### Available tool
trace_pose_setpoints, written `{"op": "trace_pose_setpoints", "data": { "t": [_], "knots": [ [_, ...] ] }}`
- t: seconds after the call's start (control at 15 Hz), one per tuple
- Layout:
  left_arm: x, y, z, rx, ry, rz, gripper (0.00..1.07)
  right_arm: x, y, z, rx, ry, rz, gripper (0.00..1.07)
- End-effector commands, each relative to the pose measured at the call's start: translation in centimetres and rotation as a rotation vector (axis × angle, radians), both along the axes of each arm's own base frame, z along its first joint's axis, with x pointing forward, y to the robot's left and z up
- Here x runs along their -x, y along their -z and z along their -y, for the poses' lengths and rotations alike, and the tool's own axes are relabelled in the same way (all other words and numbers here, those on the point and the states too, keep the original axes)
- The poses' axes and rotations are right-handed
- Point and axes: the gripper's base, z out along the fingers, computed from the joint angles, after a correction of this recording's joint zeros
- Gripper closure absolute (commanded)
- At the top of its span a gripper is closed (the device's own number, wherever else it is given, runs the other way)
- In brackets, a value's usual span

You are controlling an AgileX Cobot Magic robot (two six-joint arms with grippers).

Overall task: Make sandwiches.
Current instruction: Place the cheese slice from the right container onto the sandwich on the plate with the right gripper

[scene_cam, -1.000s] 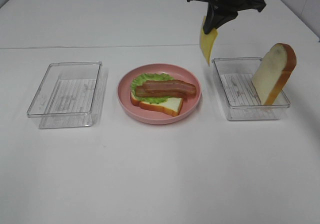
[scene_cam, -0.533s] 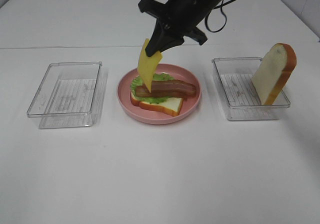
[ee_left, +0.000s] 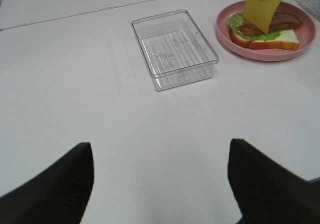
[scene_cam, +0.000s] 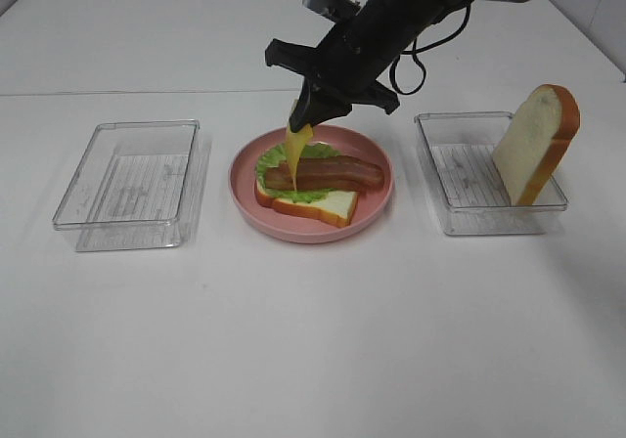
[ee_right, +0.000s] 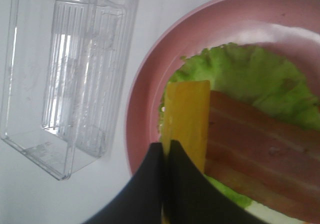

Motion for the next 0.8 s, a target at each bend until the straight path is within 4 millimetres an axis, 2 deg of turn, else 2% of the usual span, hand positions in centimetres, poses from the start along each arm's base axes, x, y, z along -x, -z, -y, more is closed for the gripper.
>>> {"op": "trace_pose_setpoints", "data": {
  "t": [0.07,0.2,0.4,0.53,0.67,0.8],
  "knots": [
    [0.2,0.1,0.0,0.007,0.003,0.025,0.35,-0.2,0.2,0.5,0.030,0.013,0.014,1.07],
    [0.2,0.1,0.0,0.007,0.003,0.025,0.35,-0.1,0.1,0.2,0.009,0.015,0.000,1.07],
    [0.2,0.1,0.0,0.007,0.003,0.025,0.35,0.2,-0.9,-1.1,-0.169,-0.001,-0.028,1.07],
    [0.2,0.1,0.0,0.007,0.003,0.025,0.35,0.0,-1.3,-1.4,-0.227,0.007,-0.005,1.07],
    [0.2,0.1,0.0,0.007,0.003,0.025,0.35,-0.2,-1.2,-1.4,-0.220,0.016,0.011,1.07],
    [0.2,0.1,0.0,0.007,0.003,0.025,0.35,-0.3,-0.2,-1.5,-0.215,0.019,-0.011,1.07]
  ]
}}
